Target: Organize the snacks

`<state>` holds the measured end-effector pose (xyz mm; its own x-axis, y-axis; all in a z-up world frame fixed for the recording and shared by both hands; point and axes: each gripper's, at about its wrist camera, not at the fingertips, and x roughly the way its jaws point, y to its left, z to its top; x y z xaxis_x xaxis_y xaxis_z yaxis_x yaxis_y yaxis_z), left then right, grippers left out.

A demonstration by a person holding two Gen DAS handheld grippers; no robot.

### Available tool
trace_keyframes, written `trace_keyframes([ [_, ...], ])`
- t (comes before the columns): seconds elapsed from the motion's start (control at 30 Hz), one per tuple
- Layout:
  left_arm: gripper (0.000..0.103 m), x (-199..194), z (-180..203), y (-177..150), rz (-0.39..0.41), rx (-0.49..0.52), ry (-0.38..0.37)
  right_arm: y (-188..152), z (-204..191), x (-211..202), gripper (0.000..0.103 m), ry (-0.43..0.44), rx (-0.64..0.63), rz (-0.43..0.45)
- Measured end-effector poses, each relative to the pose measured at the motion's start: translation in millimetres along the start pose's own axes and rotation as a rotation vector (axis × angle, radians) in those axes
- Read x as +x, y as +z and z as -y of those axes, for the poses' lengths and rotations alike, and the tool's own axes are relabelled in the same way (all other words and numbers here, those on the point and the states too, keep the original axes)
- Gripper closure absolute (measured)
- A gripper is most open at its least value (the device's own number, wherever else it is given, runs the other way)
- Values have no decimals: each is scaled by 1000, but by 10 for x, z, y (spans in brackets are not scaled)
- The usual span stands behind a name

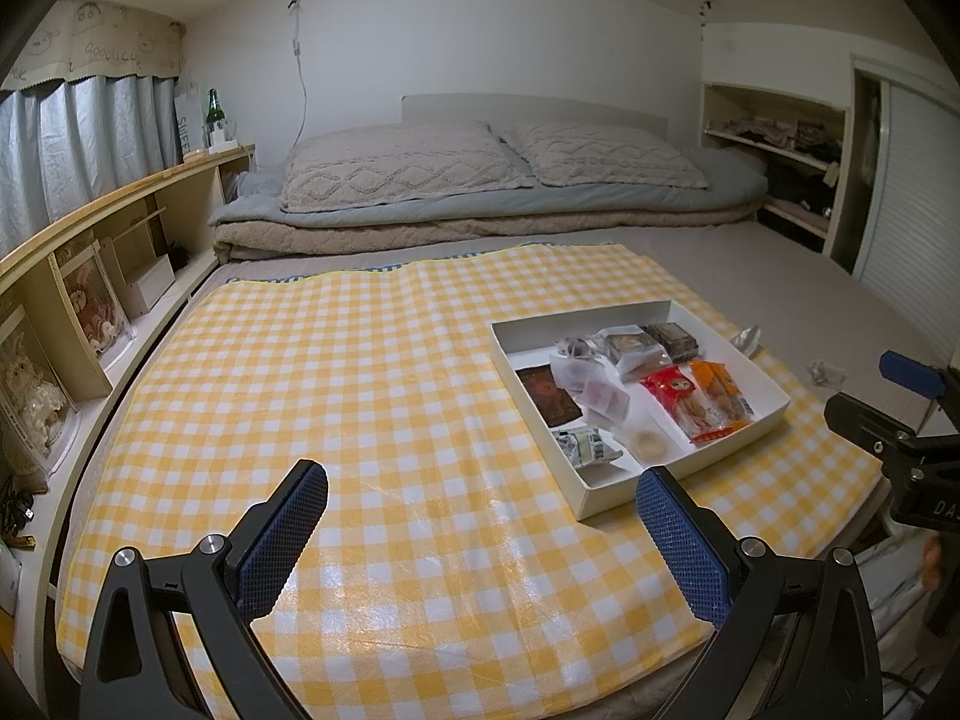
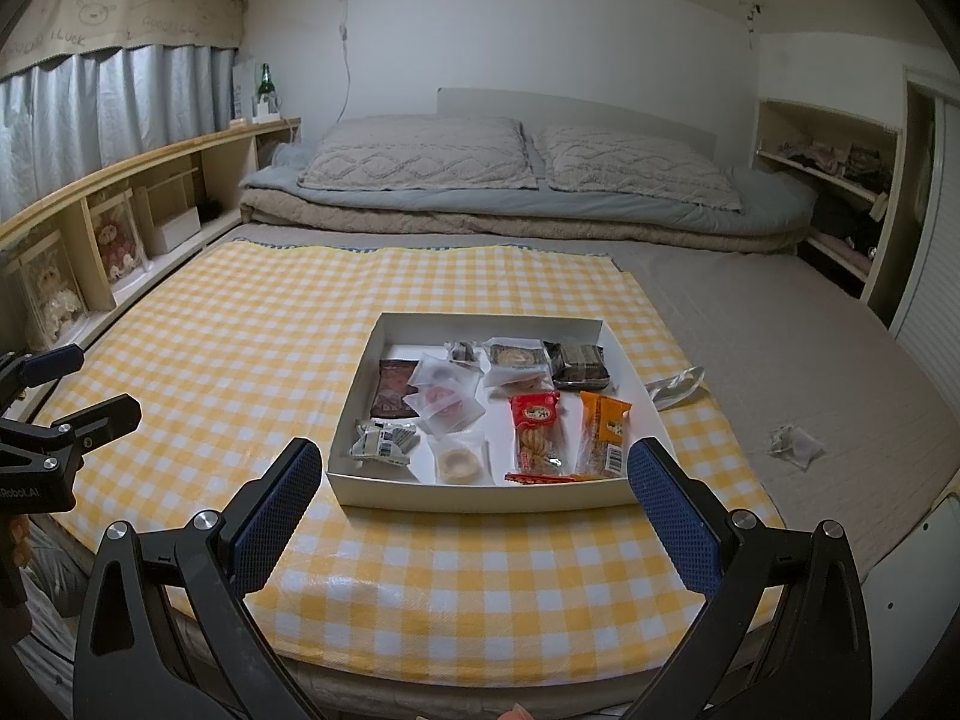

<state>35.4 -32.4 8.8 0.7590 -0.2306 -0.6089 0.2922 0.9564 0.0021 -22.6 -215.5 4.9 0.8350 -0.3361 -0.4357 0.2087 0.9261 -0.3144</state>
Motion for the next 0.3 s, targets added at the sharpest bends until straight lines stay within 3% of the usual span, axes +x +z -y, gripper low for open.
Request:
trace_keyframes([
  [0.3,0,-3,-4,14,3,12,2,-3,-10,-4,0,-1,1,0],
])
